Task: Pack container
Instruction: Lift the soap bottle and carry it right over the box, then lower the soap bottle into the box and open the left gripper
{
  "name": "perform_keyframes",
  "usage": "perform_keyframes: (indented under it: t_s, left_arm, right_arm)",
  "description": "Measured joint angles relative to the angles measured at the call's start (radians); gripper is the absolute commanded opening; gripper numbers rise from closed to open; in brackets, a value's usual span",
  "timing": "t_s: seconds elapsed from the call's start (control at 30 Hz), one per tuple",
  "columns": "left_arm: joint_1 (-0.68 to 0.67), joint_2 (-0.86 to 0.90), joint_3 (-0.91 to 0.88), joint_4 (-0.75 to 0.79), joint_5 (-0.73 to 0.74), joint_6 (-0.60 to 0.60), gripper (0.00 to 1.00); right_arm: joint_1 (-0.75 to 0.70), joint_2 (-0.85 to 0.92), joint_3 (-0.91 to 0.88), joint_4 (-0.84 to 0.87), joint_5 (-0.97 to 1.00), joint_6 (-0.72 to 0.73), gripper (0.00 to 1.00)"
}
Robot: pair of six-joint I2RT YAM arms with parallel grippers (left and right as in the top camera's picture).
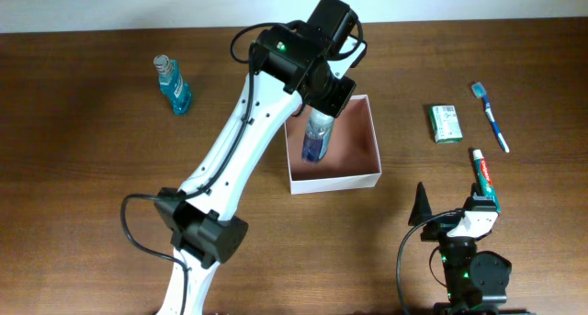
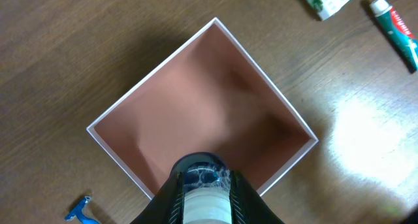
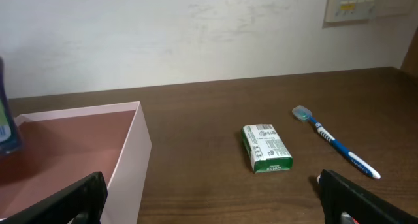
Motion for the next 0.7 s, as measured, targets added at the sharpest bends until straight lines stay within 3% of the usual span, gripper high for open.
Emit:
perform_keyframes:
  t_s: [0.5, 0.53, 0.57, 0.7]
  left_arm:
    - [0.000, 0.122, -0.001, 0.042, -0.007, 0.000, 0.13]
    - [0.000, 0.130, -0.002, 0.042, -0.014, 0.000, 0.24]
    - [0.000, 0.134, -0.002, 0.042, -0.020, 0.002, 0.26]
    - [0.000, 0.137, -0.002, 0.045, -0.048, 0.000, 0.27]
  right_arm:
    - [0.000, 0.000, 0.000, 0.000, 0.000, 0.000, 0.98]
    - [0.000, 0.000, 0.000, 0.000, 0.000, 0.000, 0.98]
    - [0.000, 0.000, 0.000, 0.000, 0.000, 0.000, 0.98]
    - [0.000, 0.000, 0.000, 0.000, 0.000, 0.000, 0.98]
